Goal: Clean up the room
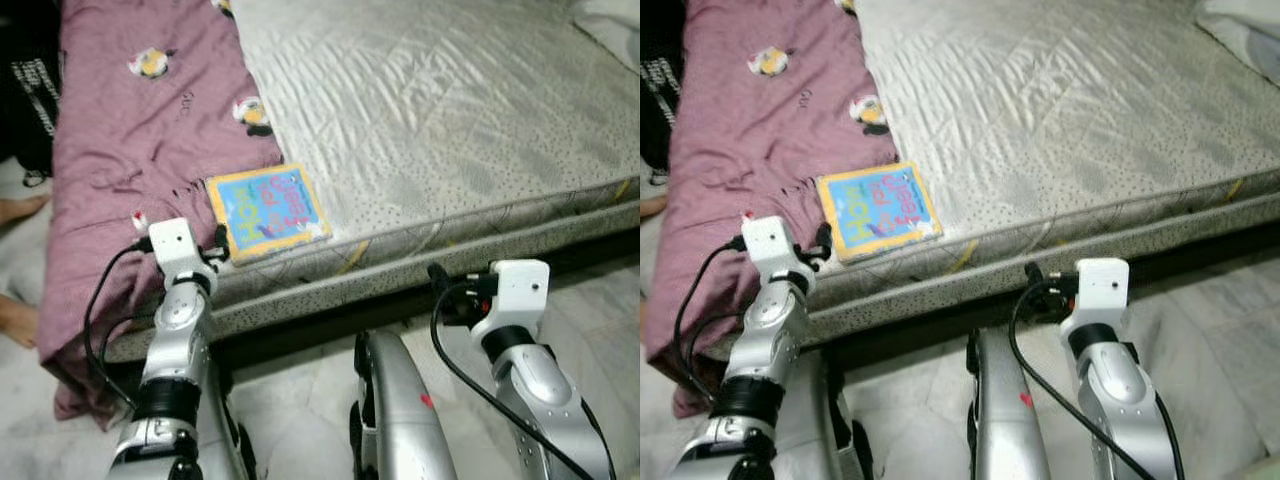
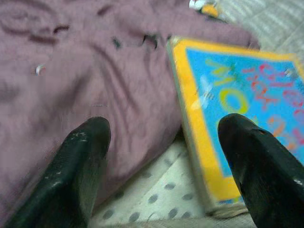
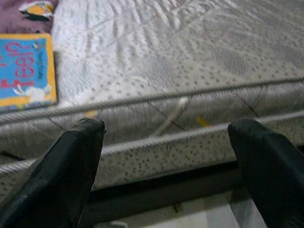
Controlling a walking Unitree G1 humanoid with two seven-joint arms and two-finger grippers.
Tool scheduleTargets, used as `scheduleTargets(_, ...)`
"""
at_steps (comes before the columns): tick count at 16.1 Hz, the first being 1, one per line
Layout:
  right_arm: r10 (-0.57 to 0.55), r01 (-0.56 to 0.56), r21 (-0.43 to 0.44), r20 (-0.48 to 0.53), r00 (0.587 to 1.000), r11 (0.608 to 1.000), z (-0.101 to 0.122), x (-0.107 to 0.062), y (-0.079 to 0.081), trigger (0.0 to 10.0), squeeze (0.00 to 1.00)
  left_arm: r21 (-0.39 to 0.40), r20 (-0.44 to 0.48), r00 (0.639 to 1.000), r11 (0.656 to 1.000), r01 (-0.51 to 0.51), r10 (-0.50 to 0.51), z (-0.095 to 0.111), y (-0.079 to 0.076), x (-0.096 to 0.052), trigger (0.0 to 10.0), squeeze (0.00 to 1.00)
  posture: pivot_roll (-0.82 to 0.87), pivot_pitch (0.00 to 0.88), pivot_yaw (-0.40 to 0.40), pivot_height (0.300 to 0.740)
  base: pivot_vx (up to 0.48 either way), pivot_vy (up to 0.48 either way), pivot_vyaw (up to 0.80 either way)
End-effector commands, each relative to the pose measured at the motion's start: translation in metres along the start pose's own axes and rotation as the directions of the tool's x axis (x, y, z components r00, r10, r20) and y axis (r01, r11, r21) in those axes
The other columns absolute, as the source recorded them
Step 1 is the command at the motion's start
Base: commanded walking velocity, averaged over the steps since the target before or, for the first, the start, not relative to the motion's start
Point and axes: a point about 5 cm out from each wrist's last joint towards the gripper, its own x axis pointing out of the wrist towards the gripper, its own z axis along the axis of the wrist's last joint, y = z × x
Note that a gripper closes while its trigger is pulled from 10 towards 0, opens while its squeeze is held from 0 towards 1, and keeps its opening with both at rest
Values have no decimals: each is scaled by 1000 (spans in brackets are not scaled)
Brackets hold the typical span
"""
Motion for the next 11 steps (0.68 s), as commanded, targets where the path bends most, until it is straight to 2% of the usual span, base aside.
scheduleTargets(1, -5, 5, 6, -11, 1000, 1000, 0, -6, -2, 10000, 0, 15, -17, 1000, 1000, 1, -1, -5, 3, 0, 10000, 0, -240, 191, -12, 468, 0, 0, 0)
scheduleTargets(7, -20, 21, 8, -32, 999, 1000, -1, -15, -5, 10000, 0, 1, -12, 1000, 1000, -9, 9, -7, -3, 9, 10000, 0, -261, 212, -10, 468, 0, 0, 0)
scheduleTargets(11, -29, 29, 3, -40, 999, 1000, -1, -14, -7, 10000, 0, 12, 65, 998, 1000, 17, -18, 7, -10, 15, 10000, 0, -259, 204, -13, 468, 0, 0, 0)
